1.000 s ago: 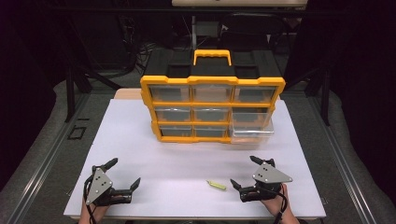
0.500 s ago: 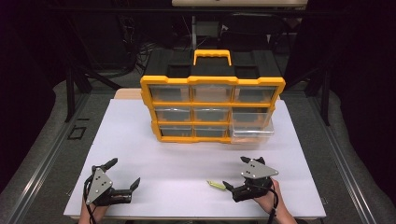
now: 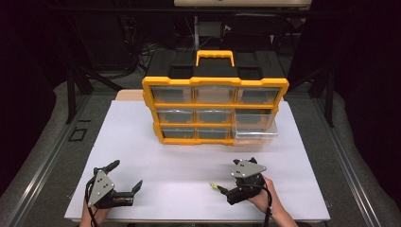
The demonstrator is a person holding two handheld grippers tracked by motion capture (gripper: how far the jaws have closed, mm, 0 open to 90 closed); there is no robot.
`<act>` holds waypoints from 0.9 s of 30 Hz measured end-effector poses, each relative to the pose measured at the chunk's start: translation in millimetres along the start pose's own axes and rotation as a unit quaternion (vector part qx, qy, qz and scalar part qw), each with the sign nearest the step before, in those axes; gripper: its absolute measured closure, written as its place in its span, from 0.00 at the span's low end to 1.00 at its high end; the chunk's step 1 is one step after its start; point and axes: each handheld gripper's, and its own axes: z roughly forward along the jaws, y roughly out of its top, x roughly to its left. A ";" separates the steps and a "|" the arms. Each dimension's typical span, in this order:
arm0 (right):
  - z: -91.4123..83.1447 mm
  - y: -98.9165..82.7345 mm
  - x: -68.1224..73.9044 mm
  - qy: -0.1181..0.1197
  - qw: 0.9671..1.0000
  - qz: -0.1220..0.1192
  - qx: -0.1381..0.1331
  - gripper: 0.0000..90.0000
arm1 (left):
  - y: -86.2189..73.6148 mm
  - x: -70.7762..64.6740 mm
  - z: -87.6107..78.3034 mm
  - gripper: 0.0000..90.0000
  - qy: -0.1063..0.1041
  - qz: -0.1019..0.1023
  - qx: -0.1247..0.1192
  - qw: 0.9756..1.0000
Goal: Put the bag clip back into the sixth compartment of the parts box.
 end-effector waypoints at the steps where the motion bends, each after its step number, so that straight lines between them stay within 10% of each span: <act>1: 0.0 0.0 0.0 0.000 1.000 0.000 0.000 0.00 | 0.0 -0.1 0.0 0.00 0.000 0.000 0.000 1.000; 27: 27.1 7.5 11.6 0.040 0.992 -0.040 0.113 0.00 | 0.1 0.2 1.2 0.00 -0.004 0.001 0.001 1.000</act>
